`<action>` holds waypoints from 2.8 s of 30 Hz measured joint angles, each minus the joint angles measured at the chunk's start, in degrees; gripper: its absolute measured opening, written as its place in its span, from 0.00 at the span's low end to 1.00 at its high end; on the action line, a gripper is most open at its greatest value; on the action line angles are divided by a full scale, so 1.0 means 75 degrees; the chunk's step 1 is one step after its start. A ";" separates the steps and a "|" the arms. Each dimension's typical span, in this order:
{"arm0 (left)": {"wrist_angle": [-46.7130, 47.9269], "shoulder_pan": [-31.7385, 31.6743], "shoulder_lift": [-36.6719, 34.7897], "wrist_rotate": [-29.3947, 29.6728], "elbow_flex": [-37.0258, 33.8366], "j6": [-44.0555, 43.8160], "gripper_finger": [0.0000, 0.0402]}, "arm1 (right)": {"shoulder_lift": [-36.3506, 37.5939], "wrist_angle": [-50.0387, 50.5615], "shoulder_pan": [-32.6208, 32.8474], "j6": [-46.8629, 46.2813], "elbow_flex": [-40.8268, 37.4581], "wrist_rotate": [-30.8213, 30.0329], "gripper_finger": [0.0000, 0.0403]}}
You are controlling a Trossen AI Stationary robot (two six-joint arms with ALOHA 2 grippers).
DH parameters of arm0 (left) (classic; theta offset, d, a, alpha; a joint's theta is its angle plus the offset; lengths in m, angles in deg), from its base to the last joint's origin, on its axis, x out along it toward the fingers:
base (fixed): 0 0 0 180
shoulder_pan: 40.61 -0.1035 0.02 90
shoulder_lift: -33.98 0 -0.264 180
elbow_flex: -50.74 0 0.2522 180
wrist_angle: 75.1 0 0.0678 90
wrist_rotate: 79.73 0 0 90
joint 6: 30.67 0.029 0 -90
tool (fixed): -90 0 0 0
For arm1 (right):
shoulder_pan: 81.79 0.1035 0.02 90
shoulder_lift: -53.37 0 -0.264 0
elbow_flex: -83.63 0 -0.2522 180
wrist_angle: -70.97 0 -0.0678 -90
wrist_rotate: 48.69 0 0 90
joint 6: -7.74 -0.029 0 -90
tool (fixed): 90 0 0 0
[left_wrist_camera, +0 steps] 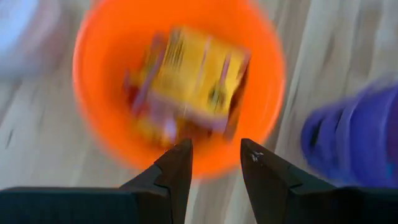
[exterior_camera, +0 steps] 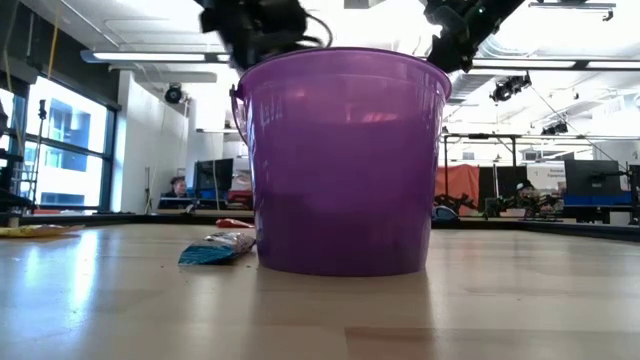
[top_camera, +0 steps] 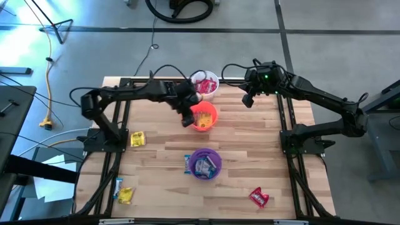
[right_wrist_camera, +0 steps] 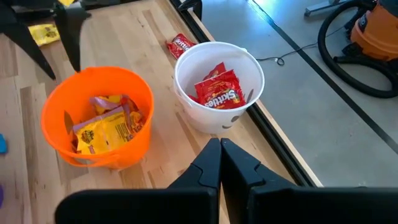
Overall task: Sort candy
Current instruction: Put the yellow candy into the orange bucket
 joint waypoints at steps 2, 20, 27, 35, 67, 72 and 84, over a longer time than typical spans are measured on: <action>0.0194 0.0003 -0.0340 0.0027 -0.0403 0.0006 0.31 | 0.0000 -0.0003 0.0000 0.0000 0.0000 0.0000 0.00; 0.2931 0.0077 -0.3762 0.0455 -0.4095 -0.3183 0.31 | -0.0003 -0.0236 0.0000 -0.0348 0.0000 -0.0102 0.00; 0.2518 0.0086 -0.3748 0.0298 -0.5576 -0.4403 0.40 | -0.0003 -0.0417 0.0000 -0.0620 0.0000 -0.0102 0.00; 0.1249 -0.0055 -0.3666 -0.0499 -0.6805 -0.5332 0.53 | -0.0006 -0.0501 0.0000 -0.0783 0.0000 -0.0100 0.00; 0.0228 -0.0257 -0.3320 -0.0005 -0.2938 -0.4443 0.00 | -0.0009 -0.0509 0.0000 -0.0812 0.0000 -0.0175 0.00; -0.0343 -0.0441 -0.2264 -0.0044 -0.1529 -0.3743 0.00 | -0.0009 -0.0516 0.0000 -0.0812 0.0000 -0.0175 0.00; -0.0651 -0.0458 0.0700 -0.0711 0.0821 -0.1811 0.00 | -0.0009 -0.0525 0.0000 -0.0953 0.0000 -0.0178 0.00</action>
